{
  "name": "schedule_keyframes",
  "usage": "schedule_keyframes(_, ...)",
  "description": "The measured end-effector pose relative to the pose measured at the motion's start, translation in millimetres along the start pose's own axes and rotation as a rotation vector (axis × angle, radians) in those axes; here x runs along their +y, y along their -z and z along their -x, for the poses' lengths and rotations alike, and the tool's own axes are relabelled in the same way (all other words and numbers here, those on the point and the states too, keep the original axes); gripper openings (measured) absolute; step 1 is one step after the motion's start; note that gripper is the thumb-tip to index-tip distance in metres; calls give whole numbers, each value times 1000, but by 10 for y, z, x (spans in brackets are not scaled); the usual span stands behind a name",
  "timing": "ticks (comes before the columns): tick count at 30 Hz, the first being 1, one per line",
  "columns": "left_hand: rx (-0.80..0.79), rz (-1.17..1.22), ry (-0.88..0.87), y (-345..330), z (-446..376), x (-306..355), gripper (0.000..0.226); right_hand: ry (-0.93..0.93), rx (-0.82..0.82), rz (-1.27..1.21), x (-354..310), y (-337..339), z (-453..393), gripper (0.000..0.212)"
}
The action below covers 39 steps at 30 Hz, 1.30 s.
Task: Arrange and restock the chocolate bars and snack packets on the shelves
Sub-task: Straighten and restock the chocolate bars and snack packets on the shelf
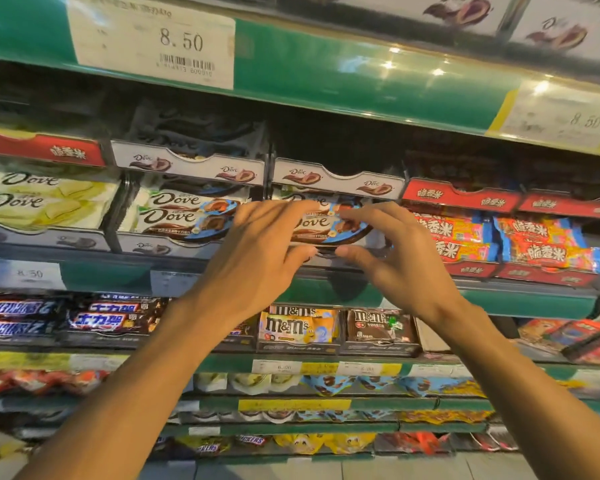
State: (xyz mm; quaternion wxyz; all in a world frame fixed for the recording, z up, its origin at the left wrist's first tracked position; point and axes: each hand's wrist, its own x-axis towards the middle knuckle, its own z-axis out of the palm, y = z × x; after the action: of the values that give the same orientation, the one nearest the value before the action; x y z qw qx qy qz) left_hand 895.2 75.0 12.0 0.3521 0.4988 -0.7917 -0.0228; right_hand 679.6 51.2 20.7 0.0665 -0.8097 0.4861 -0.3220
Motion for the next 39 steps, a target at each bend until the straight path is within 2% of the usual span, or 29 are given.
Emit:
schedule_keyframes(2,43,-23,71,-31,52,-94,52,-41,28,-11,48,-15,-3,41)
schedule_keyframes(4,65,-58,110,-65,117,-178,45,-32,65,105,62,-48,14,37)
schedule_keyframes(8,110,-88,105,-146,182,-215,32,84,155,296,-104,-171,118,30)
schedule_keyframes(10,133,-81,112,-168,192,-209,33,118,104,315,-230,-251,219,34)
schedule_keyframes(14,172,-69,108,-201,215,-245,35,64,-41,440,-301,-368,326,54)
schedule_keyframes(18,215,-69,72,-242,237,-269,21,48,-106,458,-283,-355,198,65)
schedule_keyframes(24,253,-49,12,-267,242,-323,19,21,-183,466,-277,-365,3,76)
schedule_keyframes(27,246,-51,4,-254,235,-339,20,-6,-193,467,-295,-378,-77,78)
schedule_keyframes(33,249,-61,-15,-245,237,-337,20,16,-109,515,-355,-380,-1,79)
schedule_keyframes(39,239,-77,-14,-241,239,-340,20,-25,-170,464,-302,-441,-29,91)
